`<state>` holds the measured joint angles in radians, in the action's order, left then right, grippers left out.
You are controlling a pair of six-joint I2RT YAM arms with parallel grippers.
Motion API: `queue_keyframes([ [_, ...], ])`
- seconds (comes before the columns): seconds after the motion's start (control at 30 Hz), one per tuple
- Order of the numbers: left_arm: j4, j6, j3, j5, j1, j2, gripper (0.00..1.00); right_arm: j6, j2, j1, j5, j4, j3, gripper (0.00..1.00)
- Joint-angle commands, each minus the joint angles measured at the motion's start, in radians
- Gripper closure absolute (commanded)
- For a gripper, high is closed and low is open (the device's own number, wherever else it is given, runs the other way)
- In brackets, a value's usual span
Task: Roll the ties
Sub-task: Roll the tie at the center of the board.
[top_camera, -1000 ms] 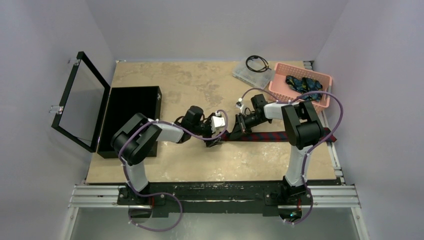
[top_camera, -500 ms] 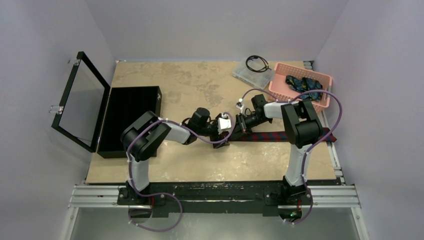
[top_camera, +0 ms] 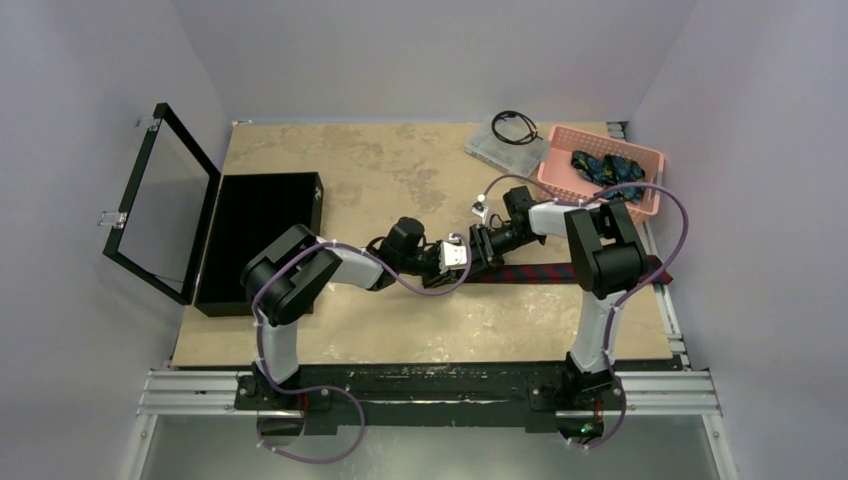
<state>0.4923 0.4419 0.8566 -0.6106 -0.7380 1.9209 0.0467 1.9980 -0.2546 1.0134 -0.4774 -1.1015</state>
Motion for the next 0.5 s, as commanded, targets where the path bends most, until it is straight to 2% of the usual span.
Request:
queue_keyframes([
  [0.0,-0.076,0.031,-0.014,0.023,0.003,-0.015,0.71,-0.026,-0.079,0.004,0.005,-0.032,-0.032,0.63],
  [0.23,-0.115,0.006,0.003,0.015,0.002,-0.011,0.65,-0.042,-0.113,0.005,0.017,-0.051,-0.034,0.49],
  [0.47,-0.135,-0.013,0.02,-0.004,0.005,-0.002,0.63,-0.042,-0.078,0.002,-0.03,-0.001,-0.03,0.5],
])
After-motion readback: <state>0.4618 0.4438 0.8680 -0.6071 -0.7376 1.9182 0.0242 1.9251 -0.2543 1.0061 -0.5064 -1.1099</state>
